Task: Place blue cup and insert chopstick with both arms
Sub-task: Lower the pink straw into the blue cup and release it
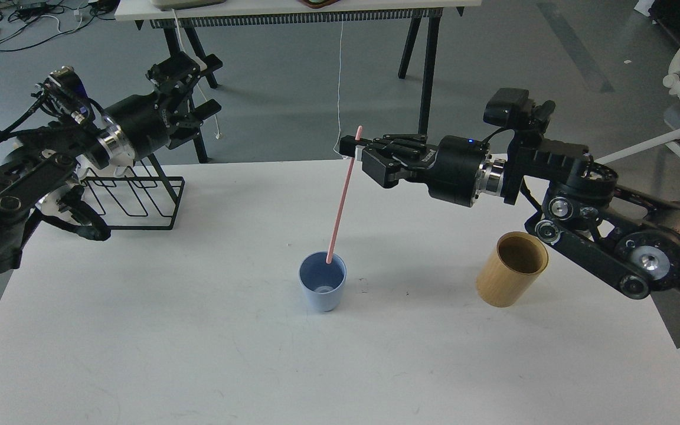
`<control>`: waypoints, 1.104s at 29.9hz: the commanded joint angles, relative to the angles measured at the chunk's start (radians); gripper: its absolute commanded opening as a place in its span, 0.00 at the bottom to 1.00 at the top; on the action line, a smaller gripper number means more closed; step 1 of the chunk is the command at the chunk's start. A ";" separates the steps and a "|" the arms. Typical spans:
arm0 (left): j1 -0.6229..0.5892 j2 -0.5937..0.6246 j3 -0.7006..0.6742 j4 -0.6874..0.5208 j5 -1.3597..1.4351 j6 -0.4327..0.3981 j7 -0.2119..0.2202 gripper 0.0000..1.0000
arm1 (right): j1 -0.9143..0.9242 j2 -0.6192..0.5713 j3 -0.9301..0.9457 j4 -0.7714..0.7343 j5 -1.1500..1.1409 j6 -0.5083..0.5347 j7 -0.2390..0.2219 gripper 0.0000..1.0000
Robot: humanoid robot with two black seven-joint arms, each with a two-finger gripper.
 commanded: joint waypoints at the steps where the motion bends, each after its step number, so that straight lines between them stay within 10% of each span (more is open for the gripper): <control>1: 0.009 0.000 0.000 0.000 -0.001 0.000 0.000 1.00 | 0.000 0.061 -0.008 -0.056 -0.019 -0.023 0.000 0.05; 17: 0.026 -0.002 0.000 0.001 -0.001 0.000 0.000 1.00 | -0.003 0.109 -0.086 -0.114 -0.057 -0.032 -0.003 0.09; 28: 0.026 -0.009 0.000 0.001 -0.001 0.000 0.000 1.00 | -0.003 0.109 -0.089 -0.117 -0.052 -0.032 -0.003 0.54; 33: 0.025 -0.009 -0.003 0.001 -0.001 0.000 0.000 1.00 | 0.001 0.101 -0.076 -0.114 -0.039 -0.032 -0.003 0.99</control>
